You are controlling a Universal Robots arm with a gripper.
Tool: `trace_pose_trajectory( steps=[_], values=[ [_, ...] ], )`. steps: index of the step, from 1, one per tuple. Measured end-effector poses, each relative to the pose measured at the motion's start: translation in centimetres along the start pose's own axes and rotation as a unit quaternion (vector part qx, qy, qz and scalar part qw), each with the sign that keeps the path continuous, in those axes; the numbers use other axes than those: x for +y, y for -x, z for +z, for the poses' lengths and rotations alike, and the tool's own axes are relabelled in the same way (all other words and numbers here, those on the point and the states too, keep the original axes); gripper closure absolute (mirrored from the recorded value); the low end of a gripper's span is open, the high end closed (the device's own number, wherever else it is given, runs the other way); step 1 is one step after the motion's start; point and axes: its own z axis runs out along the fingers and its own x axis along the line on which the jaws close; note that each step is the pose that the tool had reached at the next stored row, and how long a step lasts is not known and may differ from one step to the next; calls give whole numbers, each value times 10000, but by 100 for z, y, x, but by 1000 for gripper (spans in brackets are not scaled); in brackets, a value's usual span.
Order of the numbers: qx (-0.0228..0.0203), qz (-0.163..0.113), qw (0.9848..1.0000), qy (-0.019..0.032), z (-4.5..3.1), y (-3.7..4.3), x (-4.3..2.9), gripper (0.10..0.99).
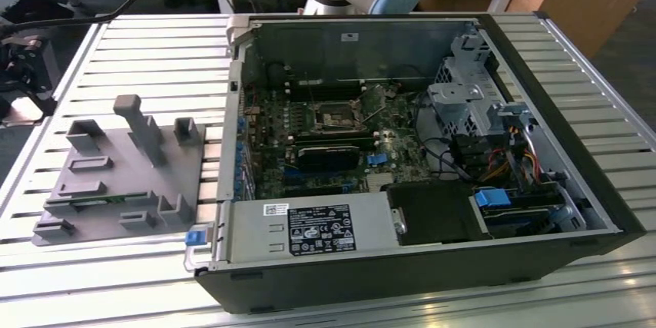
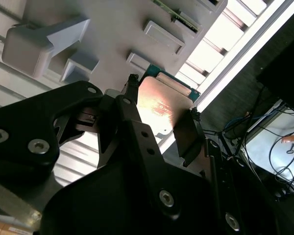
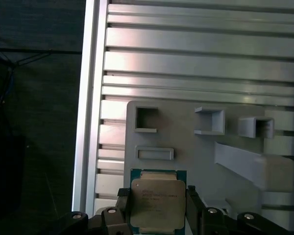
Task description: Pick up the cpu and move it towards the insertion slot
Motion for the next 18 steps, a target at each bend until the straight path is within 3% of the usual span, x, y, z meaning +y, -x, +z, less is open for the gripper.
trace_pose_trajectory(
  steps=[18],
  values=[
    [0,-1,10000,-1,-170,-2,7,545]
  ],
)
